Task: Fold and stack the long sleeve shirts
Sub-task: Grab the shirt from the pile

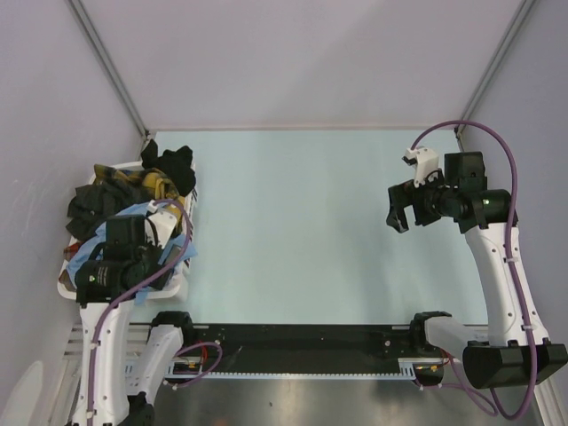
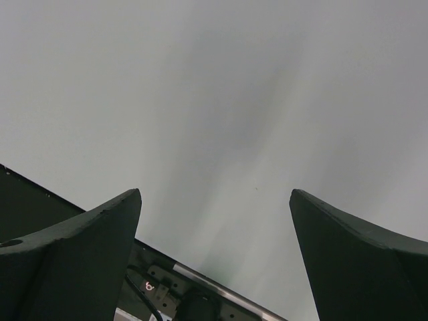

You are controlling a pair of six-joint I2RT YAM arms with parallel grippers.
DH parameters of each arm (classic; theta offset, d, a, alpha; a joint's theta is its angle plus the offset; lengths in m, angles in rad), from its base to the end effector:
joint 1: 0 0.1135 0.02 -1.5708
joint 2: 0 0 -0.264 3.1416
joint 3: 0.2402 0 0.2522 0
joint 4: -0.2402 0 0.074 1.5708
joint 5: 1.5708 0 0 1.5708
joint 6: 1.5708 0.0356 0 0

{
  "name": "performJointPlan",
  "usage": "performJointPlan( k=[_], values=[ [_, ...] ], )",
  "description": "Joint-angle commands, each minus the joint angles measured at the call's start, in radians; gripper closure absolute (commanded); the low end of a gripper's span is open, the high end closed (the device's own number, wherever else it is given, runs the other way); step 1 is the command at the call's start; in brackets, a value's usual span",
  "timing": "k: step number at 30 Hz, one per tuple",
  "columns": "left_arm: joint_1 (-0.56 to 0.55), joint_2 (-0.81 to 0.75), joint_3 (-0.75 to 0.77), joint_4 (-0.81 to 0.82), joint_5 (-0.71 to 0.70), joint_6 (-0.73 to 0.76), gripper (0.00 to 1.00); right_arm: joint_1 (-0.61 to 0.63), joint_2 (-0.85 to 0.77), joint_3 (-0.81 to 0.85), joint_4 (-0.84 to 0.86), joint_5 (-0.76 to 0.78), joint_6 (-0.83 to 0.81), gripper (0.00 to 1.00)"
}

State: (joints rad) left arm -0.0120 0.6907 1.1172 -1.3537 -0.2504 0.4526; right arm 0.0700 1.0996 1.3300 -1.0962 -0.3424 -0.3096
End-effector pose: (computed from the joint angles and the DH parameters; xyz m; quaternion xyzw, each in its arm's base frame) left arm 0.0799 0.0079 0.3509 0.1783 0.9251 0.1842 0.2803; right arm 0.1933 0.0255 0.3812 -0.2322 0.8971 0.1181 0.3569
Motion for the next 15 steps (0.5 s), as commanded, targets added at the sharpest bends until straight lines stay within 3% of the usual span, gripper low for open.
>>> performJointPlan(
  k=[1, 9, 12, 13, 15],
  values=[
    [0.070, 0.038, -0.078, 0.083, -0.090, 0.142, 0.01, 0.005, -0.015, 0.012, -0.013, -0.013, -0.019, 0.00],
    [0.349, 0.148, -0.206, 0.338, -0.055, 0.398, 0.01, 0.008, -0.015, 0.023, -0.037, -0.026, -0.036, 0.00],
    [0.386, 0.161, -0.194, 0.344, -0.017, 0.413, 0.14, 0.008, -0.012, 0.035, -0.042, -0.032, -0.040, 0.00],
    [0.389, 0.159, -0.191, 0.343, -0.012, 0.413, 0.27, 0.008, -0.010, 0.034, -0.039, -0.032, -0.046, 0.00],
    [0.399, 0.156, -0.181, 0.344, 0.002, 0.416, 0.42, 0.008, -0.009, 0.026, -0.037, -0.027, -0.051, 0.00]
  ],
)
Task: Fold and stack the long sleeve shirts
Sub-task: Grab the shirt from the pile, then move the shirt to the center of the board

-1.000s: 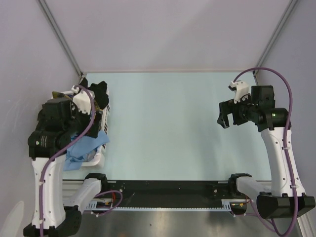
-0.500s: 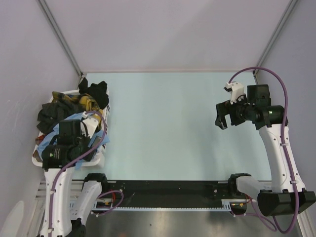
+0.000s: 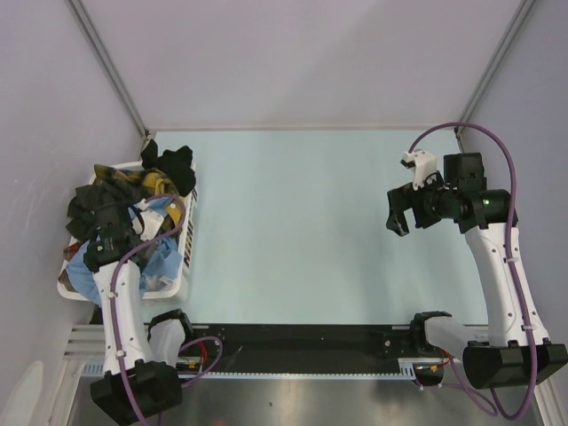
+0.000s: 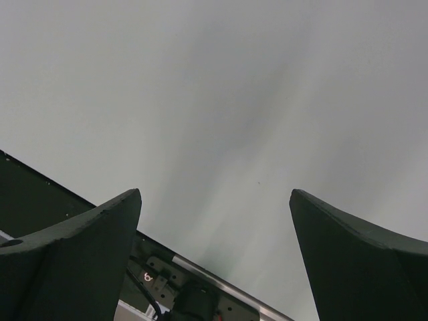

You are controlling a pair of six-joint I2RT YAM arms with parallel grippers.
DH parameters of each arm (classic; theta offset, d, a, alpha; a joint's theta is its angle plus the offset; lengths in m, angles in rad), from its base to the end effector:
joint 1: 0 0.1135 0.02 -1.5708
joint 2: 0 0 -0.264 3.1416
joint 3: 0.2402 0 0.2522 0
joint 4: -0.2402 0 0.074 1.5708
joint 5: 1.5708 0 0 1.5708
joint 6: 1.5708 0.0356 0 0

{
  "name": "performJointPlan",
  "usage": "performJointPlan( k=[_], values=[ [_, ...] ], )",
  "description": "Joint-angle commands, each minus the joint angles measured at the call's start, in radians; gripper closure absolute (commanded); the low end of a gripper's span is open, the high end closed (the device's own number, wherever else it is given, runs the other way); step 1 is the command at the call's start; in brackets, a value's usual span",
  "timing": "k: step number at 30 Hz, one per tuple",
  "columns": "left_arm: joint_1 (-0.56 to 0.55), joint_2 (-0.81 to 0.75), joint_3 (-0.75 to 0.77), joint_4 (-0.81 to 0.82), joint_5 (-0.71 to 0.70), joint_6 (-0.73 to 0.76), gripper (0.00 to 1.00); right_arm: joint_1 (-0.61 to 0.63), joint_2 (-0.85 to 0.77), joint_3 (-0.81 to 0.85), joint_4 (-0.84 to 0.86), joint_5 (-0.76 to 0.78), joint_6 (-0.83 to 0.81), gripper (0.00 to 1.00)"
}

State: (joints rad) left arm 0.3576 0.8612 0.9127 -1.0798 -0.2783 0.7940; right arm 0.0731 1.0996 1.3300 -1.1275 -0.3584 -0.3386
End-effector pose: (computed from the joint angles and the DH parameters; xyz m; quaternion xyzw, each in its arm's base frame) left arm 0.1328 0.0601 0.2936 0.1703 0.9395 0.2566 0.1498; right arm 0.1905 0.0265 0.3792 -0.2475 0.8970 0.1237 0.3446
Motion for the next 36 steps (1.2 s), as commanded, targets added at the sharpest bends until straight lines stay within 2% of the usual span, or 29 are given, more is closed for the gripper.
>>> performJointPlan(
  k=[1, 3, 4, 8, 11, 12, 14, 15, 17, 18, 20, 21, 22, 24, 25, 26, 27, 30, 31, 33, 36],
  values=[
    [0.029, -0.019, 0.025, 0.073, 0.036, 0.076, 0.57, 0.005, -0.007, 0.023, -0.005, -0.010, -0.026, 0.00],
    [0.032, -0.022, 0.049, 0.075, 0.037, 0.067, 0.74, 0.004, -0.007, 0.020, 0.000, -0.004, -0.031, 0.00],
    [0.034, -0.025, 0.064, 0.072, 0.039, 0.062, 0.98, 0.004, -0.007, 0.021, 0.001, -0.004, -0.031, 0.00],
    [0.034, -0.030, 0.204, 0.023, 0.071, -0.001, 1.00, -0.006, -0.012, 0.028, 0.003, -0.004, -0.034, 0.00],
    [0.034, -0.005, 0.375, -0.012, 0.106, -0.048, 1.00, -0.027, -0.024, 0.029, 0.005, -0.014, -0.048, 0.00],
    [0.034, 0.007, 0.478, -0.023, 0.117, -0.058, 1.00, -0.035, -0.026, 0.031, 0.005, -0.022, -0.053, 0.00],
    [0.034, 0.048, 0.590, -0.063, 0.168, -0.096, 1.00, -0.065, -0.027, 0.035, 0.006, -0.037, -0.059, 0.00],
    [0.034, 0.097, 0.705, -0.078, 0.197, -0.107, 1.00, -0.065, -0.029, 0.037, 0.006, -0.056, -0.060, 0.00],
    [0.029, 0.145, 0.817, -0.117, 0.247, -0.146, 1.00, -0.110, -0.029, 0.043, 0.008, -0.088, -0.063, 0.00],
    [0.020, 0.206, 0.944, -0.130, 0.308, -0.163, 1.00, -0.136, -0.027, 0.044, 0.008, -0.099, -0.065, 0.00],
    [-0.047, 0.274, 1.075, -0.172, 0.333, -0.221, 1.00, -0.163, -0.023, 0.054, 0.008, -0.135, -0.065, 0.00],
    [-0.093, 0.335, 1.206, -0.189, 0.315, -0.239, 1.00, -0.185, -0.020, 0.057, 0.008, -0.146, -0.065, 0.00],
    [-0.212, 0.369, 1.263, -0.187, 0.282, -0.254, 1.00, -0.194, -0.017, 0.060, 0.008, -0.154, -0.065, 0.00],
    [-0.345, 0.426, 1.416, -0.178, 0.165, -0.292, 1.00, -0.214, -0.010, 0.067, 0.008, -0.171, -0.066, 0.00],
    [-0.485, 0.493, 1.465, -0.175, 0.124, -0.300, 1.00, -0.219, -0.004, 0.069, 0.009, -0.175, -0.063, 0.00],
    [-0.543, 0.522, 1.539, -0.169, 0.093, -0.309, 1.00, -0.223, -0.003, 0.072, 0.011, -0.183, -0.063, 0.00],
    [-0.657, 0.570, 1.561, -0.143, 0.040, -0.308, 1.00, -0.231, 0.002, 0.071, 0.015, -0.185, -0.063, 0.00],
    [-0.823, 0.607, 1.551, -0.010, -0.051, -0.286, 1.00, -0.239, 0.002, 0.069, 0.023, -0.189, -0.050, 0.00],
    [-0.912, 0.633, 1.552, 0.027, -0.082, -0.276, 1.00, -0.240, 0.008, 0.070, 0.026, -0.194, -0.040, 0.00],
    [-1.015, 0.657, 1.556, 0.134, -0.084, -0.274, 1.00, -0.242, 0.009, 0.069, 0.037, -0.195, -0.033, 0.00],
    [-1.075, 0.716, 1.557, 0.253, -0.049, -0.318, 1.00, -0.246, 0.020, 0.066, 0.049, -0.198, -0.016, 0.00]
  ],
)
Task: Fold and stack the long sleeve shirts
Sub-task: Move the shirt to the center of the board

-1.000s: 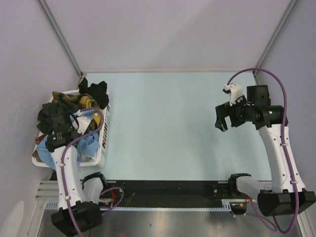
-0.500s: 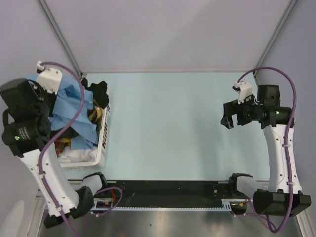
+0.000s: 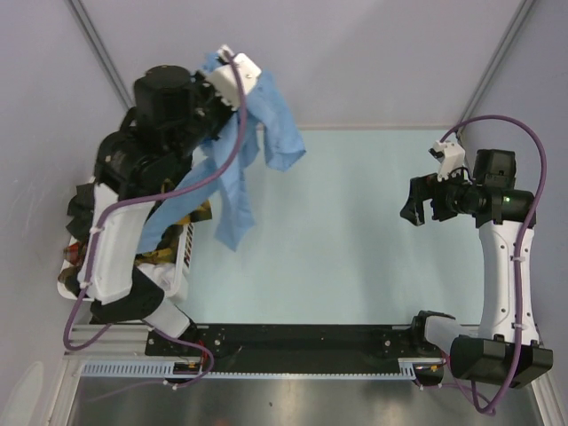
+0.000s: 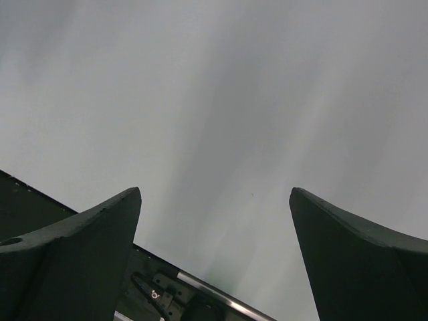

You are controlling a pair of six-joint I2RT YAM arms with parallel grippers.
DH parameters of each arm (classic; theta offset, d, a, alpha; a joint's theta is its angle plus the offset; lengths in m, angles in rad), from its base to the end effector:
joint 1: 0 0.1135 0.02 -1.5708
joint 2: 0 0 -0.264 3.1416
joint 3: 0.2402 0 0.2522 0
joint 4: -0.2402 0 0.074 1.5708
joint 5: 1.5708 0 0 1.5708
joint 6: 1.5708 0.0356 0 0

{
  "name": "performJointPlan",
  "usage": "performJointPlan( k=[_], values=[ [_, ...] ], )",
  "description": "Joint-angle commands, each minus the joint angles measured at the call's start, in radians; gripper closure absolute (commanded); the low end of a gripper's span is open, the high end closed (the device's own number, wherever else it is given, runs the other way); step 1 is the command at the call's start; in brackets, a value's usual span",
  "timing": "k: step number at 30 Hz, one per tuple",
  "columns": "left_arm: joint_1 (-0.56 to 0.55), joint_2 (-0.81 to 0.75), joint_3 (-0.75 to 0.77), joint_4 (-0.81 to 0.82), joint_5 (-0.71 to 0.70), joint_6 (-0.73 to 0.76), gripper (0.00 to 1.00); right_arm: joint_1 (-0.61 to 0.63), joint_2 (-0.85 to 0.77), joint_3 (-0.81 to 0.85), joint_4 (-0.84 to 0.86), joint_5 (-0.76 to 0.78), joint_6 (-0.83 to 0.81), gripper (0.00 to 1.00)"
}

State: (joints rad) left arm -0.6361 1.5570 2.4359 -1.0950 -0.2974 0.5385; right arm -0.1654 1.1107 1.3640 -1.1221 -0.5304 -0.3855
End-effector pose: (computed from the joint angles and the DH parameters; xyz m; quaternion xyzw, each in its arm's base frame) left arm 0.1928 -0.1294 0.5812 0.3497 0.6930 0.0851 0.6247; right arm 0.1928 -0.0139 0.3896 -0.1891 0.8908 0.1466 0.3862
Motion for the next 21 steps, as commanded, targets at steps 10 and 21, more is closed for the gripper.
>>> performJointPlan(
  k=[10, 21],
  values=[
    [-0.114, 0.115, 0.097, 0.570, 0.118, -0.241, 1.00, -0.031, 0.047, 0.049, 0.087, -0.056, 0.085, 0.00],
    [-0.088, -0.119, -0.814, 0.448, 0.542, -0.282, 0.31, -0.063, 0.047, -0.005, 0.125, -0.117, 0.091, 0.00]
  ],
)
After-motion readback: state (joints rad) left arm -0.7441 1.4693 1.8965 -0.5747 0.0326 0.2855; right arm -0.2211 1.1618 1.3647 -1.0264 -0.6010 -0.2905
